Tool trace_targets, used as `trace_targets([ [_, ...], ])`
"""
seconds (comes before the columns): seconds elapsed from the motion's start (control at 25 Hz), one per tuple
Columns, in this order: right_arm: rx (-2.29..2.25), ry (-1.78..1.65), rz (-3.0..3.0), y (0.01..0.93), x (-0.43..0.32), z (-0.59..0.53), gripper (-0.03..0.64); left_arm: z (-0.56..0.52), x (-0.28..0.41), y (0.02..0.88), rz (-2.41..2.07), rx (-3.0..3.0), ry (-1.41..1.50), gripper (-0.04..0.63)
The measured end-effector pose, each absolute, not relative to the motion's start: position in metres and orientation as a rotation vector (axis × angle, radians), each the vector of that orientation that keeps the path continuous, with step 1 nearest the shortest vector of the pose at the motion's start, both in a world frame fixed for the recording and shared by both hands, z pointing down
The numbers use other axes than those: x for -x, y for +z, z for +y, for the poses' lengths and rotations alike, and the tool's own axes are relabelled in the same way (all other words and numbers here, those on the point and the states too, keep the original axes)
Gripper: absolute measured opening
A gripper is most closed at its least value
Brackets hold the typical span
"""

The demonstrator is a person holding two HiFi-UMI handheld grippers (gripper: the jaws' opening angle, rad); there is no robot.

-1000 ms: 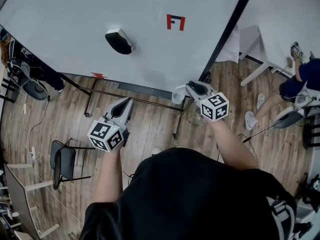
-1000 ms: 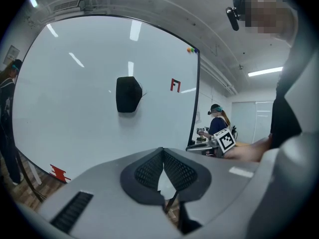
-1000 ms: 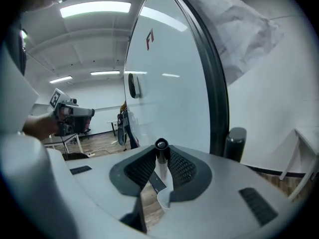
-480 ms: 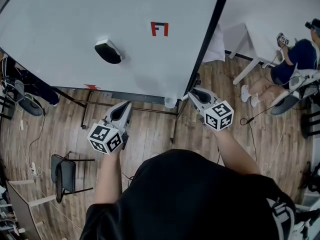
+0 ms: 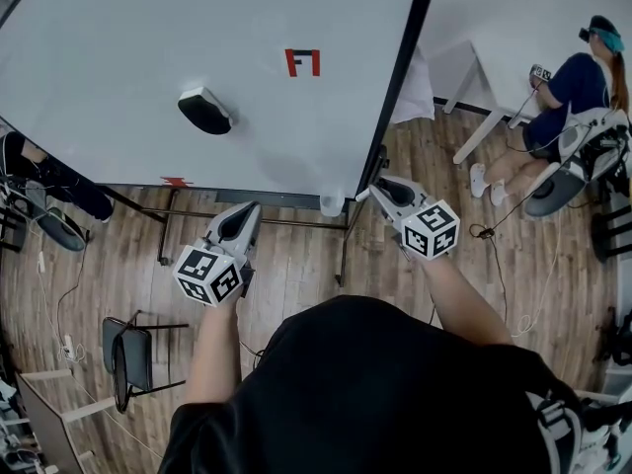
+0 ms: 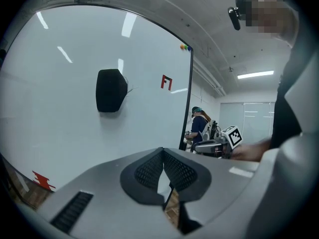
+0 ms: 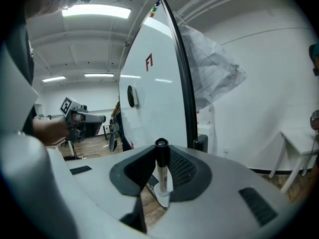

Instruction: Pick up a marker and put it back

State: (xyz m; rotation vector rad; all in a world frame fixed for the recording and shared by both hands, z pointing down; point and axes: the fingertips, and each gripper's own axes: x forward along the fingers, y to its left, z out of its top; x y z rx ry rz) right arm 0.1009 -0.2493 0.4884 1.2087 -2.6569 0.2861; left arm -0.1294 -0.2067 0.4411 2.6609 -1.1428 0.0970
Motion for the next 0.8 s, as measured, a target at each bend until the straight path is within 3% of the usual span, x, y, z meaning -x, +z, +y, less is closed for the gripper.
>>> trace_targets([
  [0.8, -1.026, 0.334, -2.622, 0.556, -0.033, -0.293, 0.067, -0.216, 0.172, 0.454, -1.229, -2.590, 0.118, 0.011],
])
